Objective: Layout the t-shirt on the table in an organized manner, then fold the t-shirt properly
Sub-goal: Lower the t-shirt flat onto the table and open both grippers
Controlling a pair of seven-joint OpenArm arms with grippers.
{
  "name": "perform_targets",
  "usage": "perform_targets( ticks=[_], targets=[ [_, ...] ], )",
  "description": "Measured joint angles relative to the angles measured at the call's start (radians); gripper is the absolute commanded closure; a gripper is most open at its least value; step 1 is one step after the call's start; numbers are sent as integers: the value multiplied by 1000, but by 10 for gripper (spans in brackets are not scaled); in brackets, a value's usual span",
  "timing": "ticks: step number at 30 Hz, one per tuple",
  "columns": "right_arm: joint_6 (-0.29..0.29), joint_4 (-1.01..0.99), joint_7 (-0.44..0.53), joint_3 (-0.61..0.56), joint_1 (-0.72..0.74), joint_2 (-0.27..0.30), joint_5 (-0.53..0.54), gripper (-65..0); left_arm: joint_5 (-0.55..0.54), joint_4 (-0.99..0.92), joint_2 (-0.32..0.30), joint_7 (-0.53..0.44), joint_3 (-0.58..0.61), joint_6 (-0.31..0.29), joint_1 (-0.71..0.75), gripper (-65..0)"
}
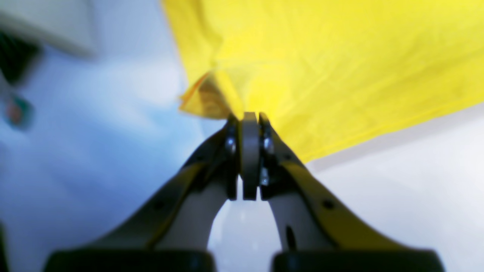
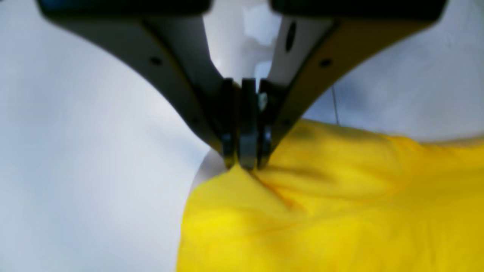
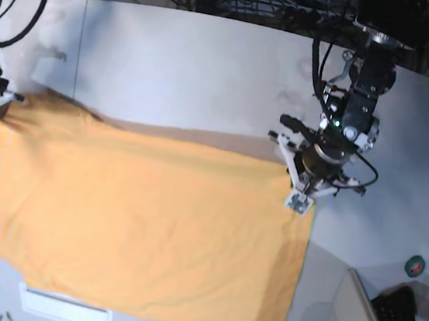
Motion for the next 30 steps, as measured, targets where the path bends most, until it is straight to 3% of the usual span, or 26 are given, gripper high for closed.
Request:
perform_targets(
  ticks=[8, 18, 28, 30],
  targets=[
    [0, 22, 6, 0, -129, 3, -3, 0, -8, -49, -5, -14, -45, 2, 79, 0],
    [0, -5, 9, 0, -184, 0, 9, 0, -8, -56, -5, -19, -71, 2, 167, 0],
    [0, -49, 8, 1, -189, -77, -1, 0, -8, -56, -3, -16, -74, 2, 197, 0],
    [0, -49, 8, 1, -190, -83, -2, 0, -12, -55, -5, -17, -74, 3, 211, -156]
  ],
)
